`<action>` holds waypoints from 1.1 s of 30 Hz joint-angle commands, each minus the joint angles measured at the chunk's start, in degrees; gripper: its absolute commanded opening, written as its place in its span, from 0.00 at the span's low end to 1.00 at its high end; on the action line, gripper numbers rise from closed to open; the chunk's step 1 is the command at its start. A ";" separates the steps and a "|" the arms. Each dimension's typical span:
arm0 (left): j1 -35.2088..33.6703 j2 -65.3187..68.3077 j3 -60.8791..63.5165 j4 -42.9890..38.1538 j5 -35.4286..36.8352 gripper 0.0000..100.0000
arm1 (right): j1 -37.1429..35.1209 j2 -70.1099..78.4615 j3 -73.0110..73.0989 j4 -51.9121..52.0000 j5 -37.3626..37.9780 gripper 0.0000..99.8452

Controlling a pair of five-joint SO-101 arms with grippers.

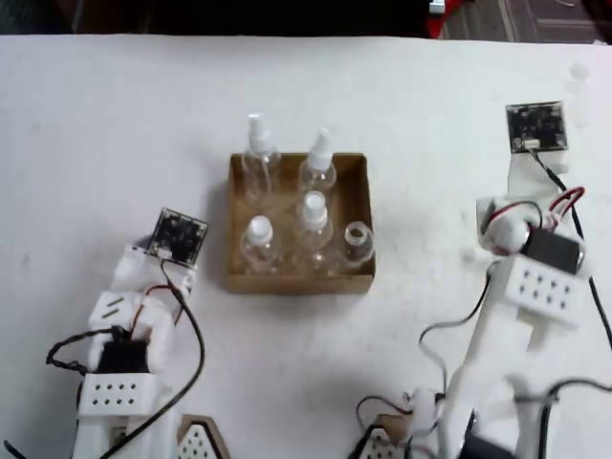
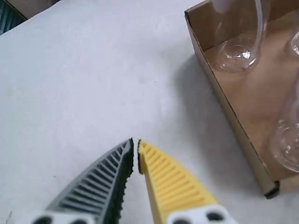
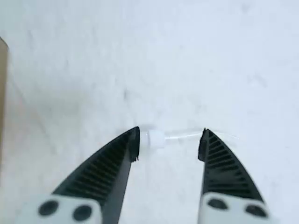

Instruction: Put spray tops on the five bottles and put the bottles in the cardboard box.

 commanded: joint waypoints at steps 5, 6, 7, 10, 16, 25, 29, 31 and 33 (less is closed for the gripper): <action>0.84 -0.84 0.00 -3.60 -1.23 0.03 | 1.27 13.14 -2.46 0.57 31.38 0.18; 0.84 -0.84 0.00 -3.60 -1.23 0.03 | 1.27 14.02 -2.46 0.57 33.49 0.18; 0.84 -0.84 0.00 -3.60 -1.32 0.03 | 1.19 14.64 -2.46 0.48 35.96 0.18; 0.84 -0.84 0.09 -3.60 -1.32 0.03 | 1.36 16.92 -2.37 0.22 47.74 0.18; 0.84 -0.84 0.09 -3.60 -1.49 0.03 | 2.42 21.76 -2.46 0.31 62.33 0.18; 0.84 -0.84 0.09 -3.60 -1.49 0.03 | 2.68 28.62 -2.81 -2.77 68.22 0.18; 0.84 -0.84 0.09 -3.60 -1.49 0.03 | 4.00 31.16 -2.55 -9.10 68.22 0.18; 0.84 -0.84 0.09 -3.60 -1.49 0.03 | 4.18 32.57 -2.64 -10.15 68.22 0.18; 0.84 -0.84 0.09 -3.60 -1.49 0.03 | 4.18 33.27 -2.73 -10.15 68.22 0.18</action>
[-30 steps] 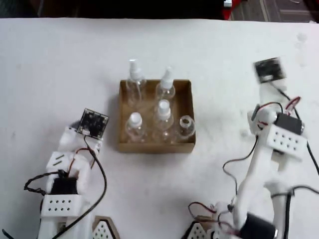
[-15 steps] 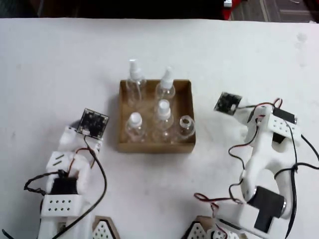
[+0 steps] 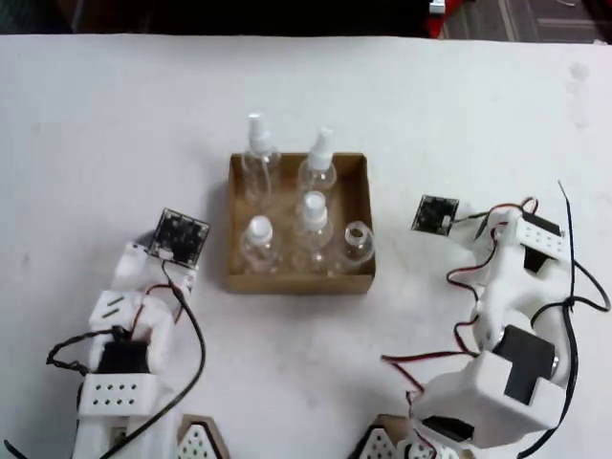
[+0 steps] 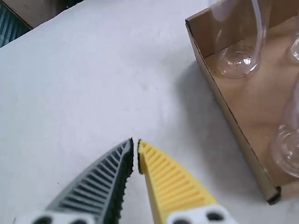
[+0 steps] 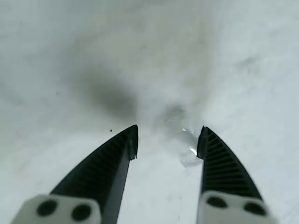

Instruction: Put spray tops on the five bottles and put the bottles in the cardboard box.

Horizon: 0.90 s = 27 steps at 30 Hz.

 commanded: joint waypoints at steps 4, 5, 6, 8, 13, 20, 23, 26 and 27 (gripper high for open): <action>0.66 -0.84 -0.26 -1.49 -0.79 0.03 | 0.57 -0.13 -2.46 -1.27 0.62 0.13; 0.66 -0.84 -0.26 -1.49 -0.79 0.03 | 0.48 -0.40 -2.46 -1.27 0.53 0.11; 0.66 -0.84 -0.26 -1.49 -0.79 0.03 | 0.48 -0.75 -2.73 -1.27 0.44 0.11; 0.66 -0.84 -0.26 -1.49 -0.79 0.03 | 0.57 -1.71 -3.08 -1.19 -0.70 0.12; 0.66 -0.84 0.09 -1.49 -0.88 0.03 | 1.45 -7.69 -4.75 -0.57 -1.14 0.24; 0.66 -0.84 0.18 -1.58 -0.88 0.03 | 4.00 -12.09 -4.84 5.85 17.93 0.25; 0.66 -0.84 0.18 -1.58 -0.88 0.03 | 4.26 -9.54 -4.84 3.91 18.37 0.25; 0.66 -0.84 0.18 -1.58 -0.88 0.03 | 4.26 -5.58 -4.84 0.84 18.46 0.25; 0.66 -0.84 0.18 -1.58 -0.88 0.03 | 4.26 -4.26 -4.84 -0.66 18.46 0.25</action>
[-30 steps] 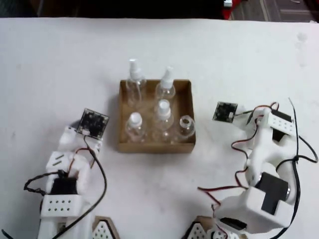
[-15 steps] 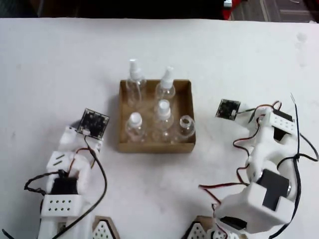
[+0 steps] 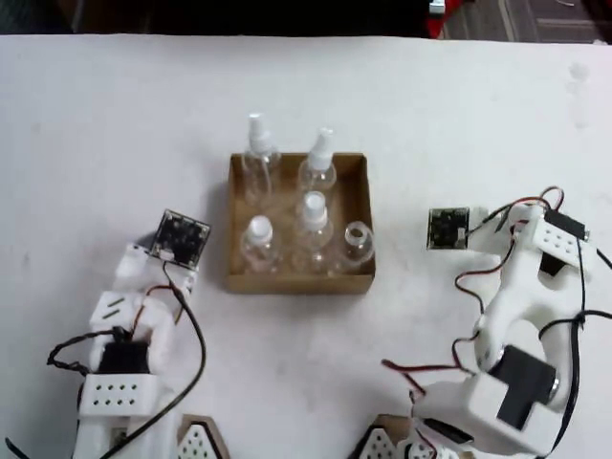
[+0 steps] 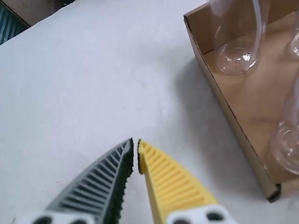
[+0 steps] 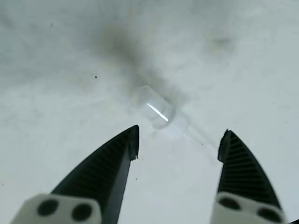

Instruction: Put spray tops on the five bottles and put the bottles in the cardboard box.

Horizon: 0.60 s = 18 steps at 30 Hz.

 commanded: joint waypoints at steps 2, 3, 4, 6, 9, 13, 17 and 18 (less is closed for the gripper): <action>0.66 -0.84 -0.44 -1.41 -0.53 0.03 | 0.75 3.82 -2.11 -5.85 0.79 0.25; 0.66 -0.84 -0.44 -1.41 -0.53 0.03 | 0.75 4.62 -2.11 -6.46 0.79 0.25; 0.66 -0.84 -0.44 -1.41 -0.53 0.03 | 0.75 5.32 -2.11 -6.90 0.88 0.25; 0.66 -0.84 -0.44 -1.41 -0.53 0.03 | 0.75 6.29 -2.20 -7.78 0.88 0.25; 0.66 -0.84 -0.44 -1.41 -0.53 0.03 | 0.75 7.43 -3.08 -8.04 0.88 0.25; 0.66 -0.84 -0.44 -1.41 -0.53 0.03 | 0.40 10.24 -4.13 -8.13 0.79 0.25; 0.66 -0.84 -0.44 -1.41 -0.53 0.03 | -0.57 13.14 -5.45 -8.13 -0.18 0.23; 0.66 -0.84 -0.44 -1.41 -0.53 0.03 | -1.01 13.49 -5.63 -8.13 -1.14 0.20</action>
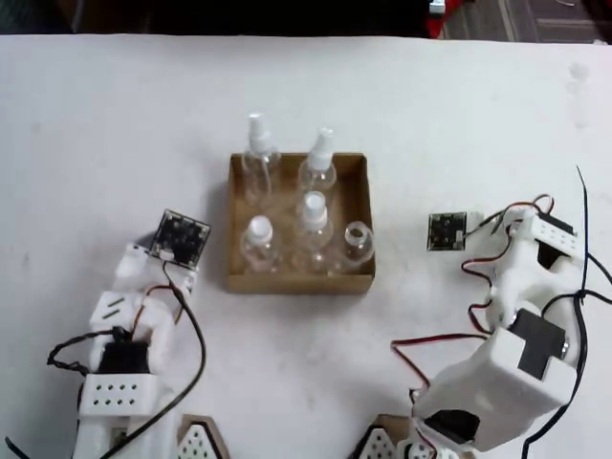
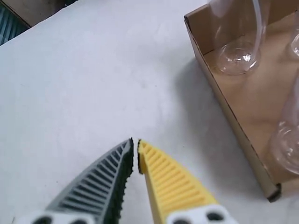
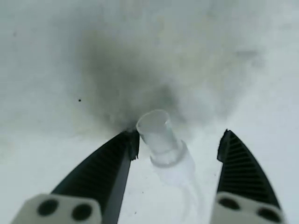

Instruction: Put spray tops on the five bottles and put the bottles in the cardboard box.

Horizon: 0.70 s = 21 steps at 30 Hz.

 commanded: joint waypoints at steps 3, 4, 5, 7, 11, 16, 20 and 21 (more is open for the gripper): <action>0.66 -0.84 -0.44 -1.41 -0.53 0.03 | -2.95 0.22 -3.25 -0.66 -5.01 0.10; 0.66 -0.84 -0.44 -1.41 -0.53 0.03 | -3.56 0.22 -3.34 -0.75 -6.86 0.06; 0.66 -0.84 -0.44 -1.41 -0.53 0.03 | -4.09 0.04 -3.43 -0.75 -8.70 0.03; 0.66 -0.84 -0.44 -1.41 -0.53 0.03 | -5.41 -0.92 -3.96 -0.66 -12.13 0.02; 0.66 -0.84 -0.44 -1.41 -0.53 0.03 | -7.69 -3.65 -4.13 -0.75 -19.87 0.05; 0.66 -0.84 -0.53 -1.41 -0.53 0.03 | -10.59 -6.02 -4.13 -0.75 -29.45 0.02; 0.66 -0.84 -0.62 -1.41 -0.53 0.03 | -12.35 -6.11 -4.13 -0.31 -39.12 0.02; 0.66 -0.84 -0.62 -1.41 -0.53 0.03 | -12.70 -6.20 -4.04 -0.31 -42.20 0.02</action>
